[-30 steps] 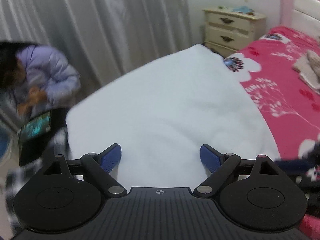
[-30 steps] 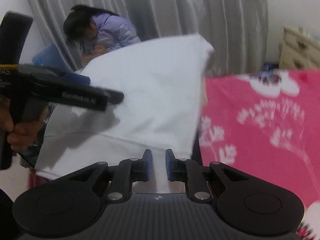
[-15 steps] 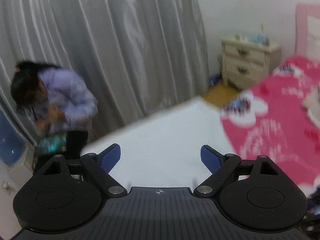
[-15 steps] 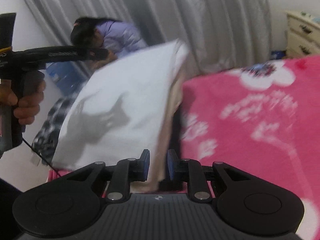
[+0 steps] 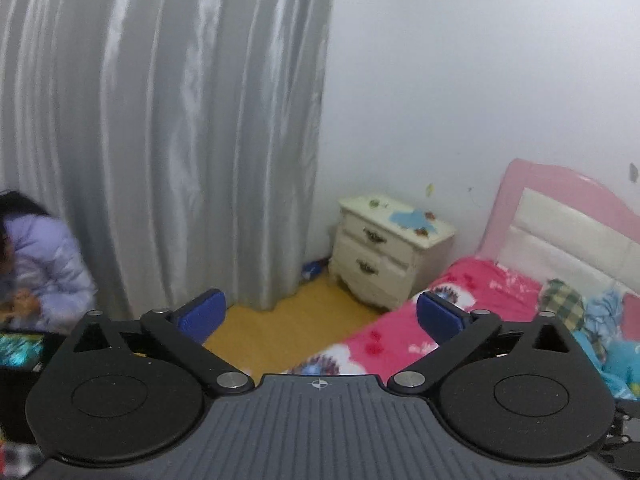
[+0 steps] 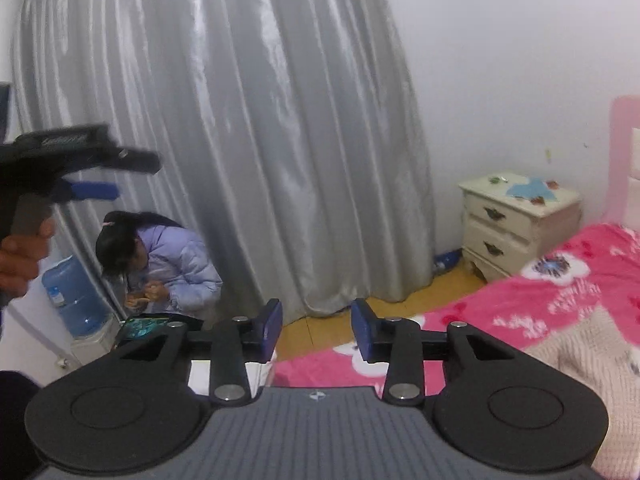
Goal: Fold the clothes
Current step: 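Withdraw both open grippers from the stacked white shirt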
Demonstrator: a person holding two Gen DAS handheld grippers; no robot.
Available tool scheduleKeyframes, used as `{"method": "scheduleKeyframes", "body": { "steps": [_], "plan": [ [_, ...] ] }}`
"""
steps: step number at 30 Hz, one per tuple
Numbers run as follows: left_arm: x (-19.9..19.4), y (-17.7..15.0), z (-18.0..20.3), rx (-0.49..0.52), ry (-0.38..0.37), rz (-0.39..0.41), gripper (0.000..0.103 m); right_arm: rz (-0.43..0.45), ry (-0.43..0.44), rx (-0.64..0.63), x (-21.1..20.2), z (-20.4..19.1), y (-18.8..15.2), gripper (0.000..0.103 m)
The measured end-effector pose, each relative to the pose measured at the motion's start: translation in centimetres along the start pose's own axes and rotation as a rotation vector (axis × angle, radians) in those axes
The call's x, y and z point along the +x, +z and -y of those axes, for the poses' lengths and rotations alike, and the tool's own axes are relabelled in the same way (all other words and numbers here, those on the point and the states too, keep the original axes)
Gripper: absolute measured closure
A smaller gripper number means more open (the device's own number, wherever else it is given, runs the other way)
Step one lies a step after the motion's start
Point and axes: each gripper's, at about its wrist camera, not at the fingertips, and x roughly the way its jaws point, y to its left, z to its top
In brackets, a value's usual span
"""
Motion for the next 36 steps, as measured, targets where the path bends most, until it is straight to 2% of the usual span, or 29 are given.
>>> {"method": "scheduleKeyframes", "body": {
  "steps": [2,5,7,10,12,15,19,21,24,25,26,29,31,33,36],
  "plan": [
    [-1.6,-1.8,0.1,-0.016,0.047,-0.039,0.0,-0.055,0.017,0.033,-0.2,-0.4,-1.7,0.06],
    [-3.0,-5.5,0.3,-0.076,0.118,-0.129,0.0,-0.147,0.002,0.013,1.3,-1.5,-4.7,0.06],
    [-3.8,-8.0,0.3,-0.135,0.172,-0.179,0.0,-0.198,0.033,-0.002,2.7,-2.0,-6.0,0.06],
    [-4.4,-10.2,0.2,-0.208,0.266,-0.231,0.0,-0.267,0.078,-0.015,4.7,-2.6,-7.2,0.06],
    [-4.4,-11.3,0.3,-0.215,0.313,-0.262,0.0,-0.303,0.085,-0.024,5.7,-3.1,-8.0,0.06],
    [-4.8,-13.0,-0.3,-0.236,0.383,-0.228,0.0,-0.362,0.082,-0.055,6.8,-4.6,-9.6,0.059],
    [-4.6,-15.7,-2.0,-0.228,0.563,-0.336,0.0,-0.485,0.099,-0.004,7.4,-5.2,-12.6,0.058],
    [-5.1,-15.6,-3.7,-0.21,0.603,-0.342,0.002,-0.534,0.102,0.015,7.6,-5.3,-12.6,0.058],
    [-5.3,-12.0,-6.9,-0.161,0.608,-0.373,0.002,-0.503,0.162,0.025,6.7,-4.8,-10.9,0.058],
    [-5.6,-10.7,-7.8,-0.154,0.597,-0.363,0.001,-0.453,0.168,0.041,5.9,-4.3,-10.4,0.057],
    [-6.0,-9.5,-8.6,-0.166,0.6,-0.339,0.0,-0.428,0.173,0.06,5.6,-3.9,-10.2,0.051],
    [-7.0,-7.5,-10.2,-0.254,0.628,-0.281,0.0,-0.409,0.172,0.131,6.5,-4.8,-9.6,0.049],
    [-6.8,-7.2,-10.1,-0.293,0.621,-0.255,0.0,-0.367,0.175,0.114,6.6,-6.2,-8.9,0.049],
    [-6.1,-7.7,-9.2,-0.282,0.623,-0.271,0.0,-0.336,0.137,0.092,6.1,-6.6,-9.3,0.041],
    [-4.8,-10.5,-7.5,-0.238,0.621,-0.296,0.0,-0.399,0.075,0.062,6.3,-6.4,-11.3,0.041]
  ]
}}
